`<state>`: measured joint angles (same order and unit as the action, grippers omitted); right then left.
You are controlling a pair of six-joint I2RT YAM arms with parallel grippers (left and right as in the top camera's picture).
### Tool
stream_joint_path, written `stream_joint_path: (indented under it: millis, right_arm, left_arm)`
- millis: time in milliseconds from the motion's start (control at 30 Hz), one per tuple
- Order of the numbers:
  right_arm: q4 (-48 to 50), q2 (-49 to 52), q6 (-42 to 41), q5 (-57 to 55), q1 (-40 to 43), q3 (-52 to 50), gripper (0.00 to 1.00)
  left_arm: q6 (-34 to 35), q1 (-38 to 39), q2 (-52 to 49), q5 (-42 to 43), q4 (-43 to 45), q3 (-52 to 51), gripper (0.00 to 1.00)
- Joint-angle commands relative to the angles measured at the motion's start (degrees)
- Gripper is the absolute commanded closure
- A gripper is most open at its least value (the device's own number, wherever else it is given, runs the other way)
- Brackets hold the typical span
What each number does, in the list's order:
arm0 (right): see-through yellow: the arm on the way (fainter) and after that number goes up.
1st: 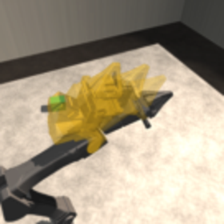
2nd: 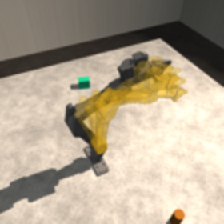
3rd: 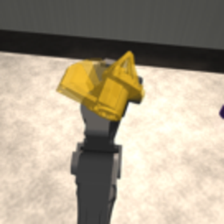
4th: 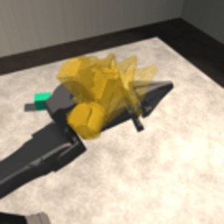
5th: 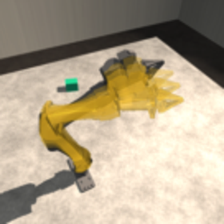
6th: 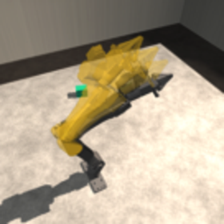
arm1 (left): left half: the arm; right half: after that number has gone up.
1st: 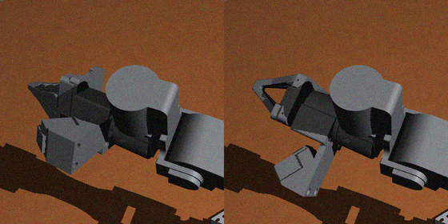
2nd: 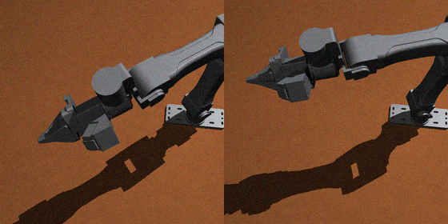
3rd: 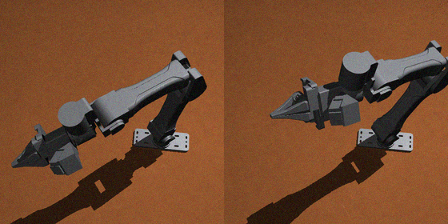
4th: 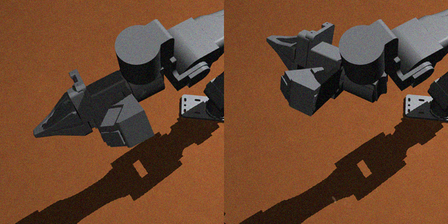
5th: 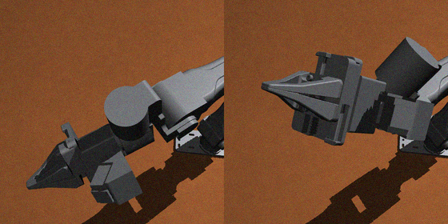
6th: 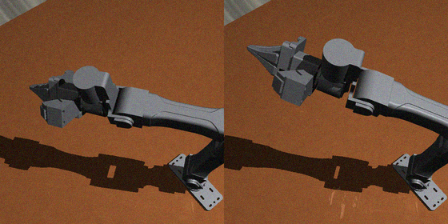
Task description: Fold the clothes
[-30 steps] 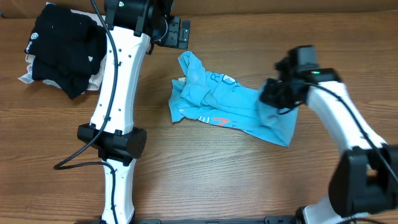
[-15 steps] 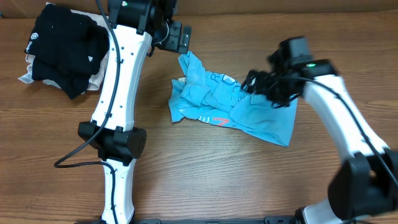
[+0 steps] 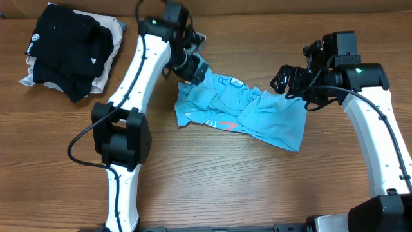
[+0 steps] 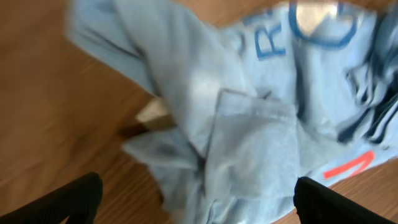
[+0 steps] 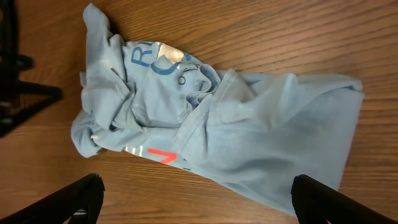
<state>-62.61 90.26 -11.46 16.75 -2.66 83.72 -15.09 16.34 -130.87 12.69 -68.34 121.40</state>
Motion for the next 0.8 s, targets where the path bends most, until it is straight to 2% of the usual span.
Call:
stream_joint_path:
  millis: [0, 367, 600, 667, 767]
  right_arm:
    - [0.07, -0.17, 1.29, -1.31, -0.04, 0.13, 0.00]
    - [-0.28, -0.13, 1.29, -1.31, -0.07, 0.13, 0.00]
    - [0.09, -0.13, 1.29, -1.31, -0.07, -0.50, 0.00]
    - [0.57, -0.13, 1.27, -1.31, -0.07, -1.20, 0.00]
    - [1.40, -0.13, 1.27, -1.33, -0.07, -2.71, 0.00]
  left_arm:
    - [-4.63, -0.31, -0.13, 5.40, 3.02, -5.40, 0.00]
    - [-4.63, -0.57, -0.28, 5.90, 13.81, -17.86, 0.00]
    - [-1.81, -1.05, -0.28, 3.78, 18.60, -21.44, 0.00]
    - [-1.01, -1.05, -0.28, 3.65, 19.06, -22.05, 0.09]
    - [0.76, -0.90, -0.28, 3.91, 18.86, -22.40, 0.34]
